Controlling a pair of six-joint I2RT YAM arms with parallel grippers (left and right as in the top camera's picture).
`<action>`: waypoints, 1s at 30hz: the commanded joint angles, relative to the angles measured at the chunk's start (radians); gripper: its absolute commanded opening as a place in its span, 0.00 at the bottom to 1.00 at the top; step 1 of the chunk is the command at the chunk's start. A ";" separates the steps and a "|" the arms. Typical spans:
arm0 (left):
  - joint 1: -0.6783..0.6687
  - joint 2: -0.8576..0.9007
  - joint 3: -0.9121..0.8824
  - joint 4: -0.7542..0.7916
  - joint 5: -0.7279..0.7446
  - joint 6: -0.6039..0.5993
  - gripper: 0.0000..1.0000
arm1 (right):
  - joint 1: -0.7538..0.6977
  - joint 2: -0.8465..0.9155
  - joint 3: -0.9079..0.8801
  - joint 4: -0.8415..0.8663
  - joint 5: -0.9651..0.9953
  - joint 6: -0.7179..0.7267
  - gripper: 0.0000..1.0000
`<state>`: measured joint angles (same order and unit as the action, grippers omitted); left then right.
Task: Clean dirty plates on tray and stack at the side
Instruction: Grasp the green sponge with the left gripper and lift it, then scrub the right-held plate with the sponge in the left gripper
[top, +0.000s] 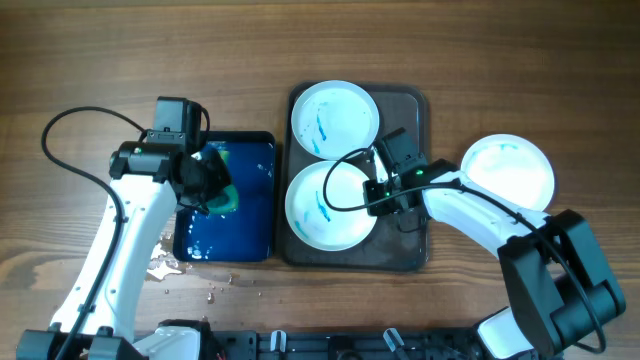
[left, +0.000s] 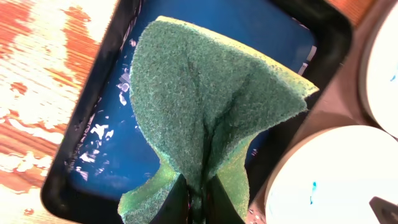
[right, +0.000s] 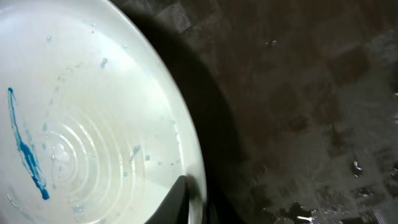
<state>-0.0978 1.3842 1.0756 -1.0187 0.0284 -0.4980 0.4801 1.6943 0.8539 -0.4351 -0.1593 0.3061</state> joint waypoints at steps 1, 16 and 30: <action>-0.074 -0.022 0.021 0.013 0.058 0.023 0.04 | -0.002 0.035 0.003 0.006 0.037 0.034 0.04; -0.471 0.245 0.021 0.278 0.122 -0.449 0.04 | -0.002 0.035 0.003 -0.003 0.058 0.064 0.04; -0.484 0.509 0.035 0.181 -0.114 -0.450 0.04 | -0.002 0.035 0.003 -0.029 0.058 0.064 0.04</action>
<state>-0.6079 1.8465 1.1431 -0.7437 0.1452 -0.9642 0.4801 1.6962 0.8654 -0.4435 -0.1558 0.3618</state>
